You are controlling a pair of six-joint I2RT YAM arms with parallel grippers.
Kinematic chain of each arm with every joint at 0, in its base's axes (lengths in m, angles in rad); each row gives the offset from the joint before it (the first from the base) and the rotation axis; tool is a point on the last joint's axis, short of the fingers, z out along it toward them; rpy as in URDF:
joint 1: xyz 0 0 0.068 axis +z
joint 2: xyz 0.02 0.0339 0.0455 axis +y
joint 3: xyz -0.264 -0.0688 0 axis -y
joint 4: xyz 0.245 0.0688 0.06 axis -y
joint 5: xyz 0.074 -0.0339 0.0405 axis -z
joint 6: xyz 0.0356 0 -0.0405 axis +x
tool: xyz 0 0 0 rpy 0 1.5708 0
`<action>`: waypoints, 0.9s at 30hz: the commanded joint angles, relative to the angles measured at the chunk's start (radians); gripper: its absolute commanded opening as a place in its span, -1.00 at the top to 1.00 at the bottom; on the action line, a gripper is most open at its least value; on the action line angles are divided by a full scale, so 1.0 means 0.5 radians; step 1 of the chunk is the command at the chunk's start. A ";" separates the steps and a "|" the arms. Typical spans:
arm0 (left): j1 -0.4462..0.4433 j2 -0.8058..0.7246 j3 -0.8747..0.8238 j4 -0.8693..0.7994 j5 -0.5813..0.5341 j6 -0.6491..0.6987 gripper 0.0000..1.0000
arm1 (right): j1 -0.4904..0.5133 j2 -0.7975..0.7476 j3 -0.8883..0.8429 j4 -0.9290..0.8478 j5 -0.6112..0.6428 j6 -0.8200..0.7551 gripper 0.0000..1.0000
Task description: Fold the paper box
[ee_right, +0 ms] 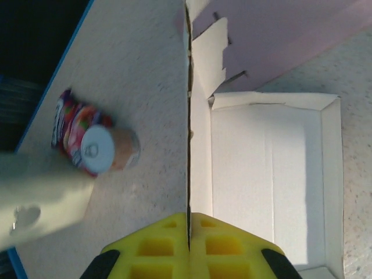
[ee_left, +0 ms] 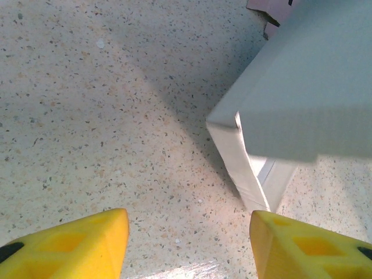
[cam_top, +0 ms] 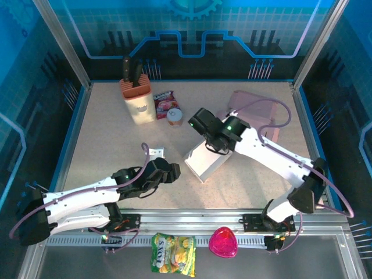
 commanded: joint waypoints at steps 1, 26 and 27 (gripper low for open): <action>-0.012 -0.028 -0.020 -0.044 0.008 0.053 -0.15 | -0.036 0.194 0.235 -0.712 0.108 0.822 1.00; -0.002 0.444 0.411 -0.114 0.110 0.439 -0.30 | -0.865 -0.824 -0.896 1.571 -1.031 -2.337 -0.22; 0.002 0.477 0.456 -0.120 0.106 0.464 -0.30 | -0.969 -0.886 -0.948 1.588 -1.216 -2.509 -0.21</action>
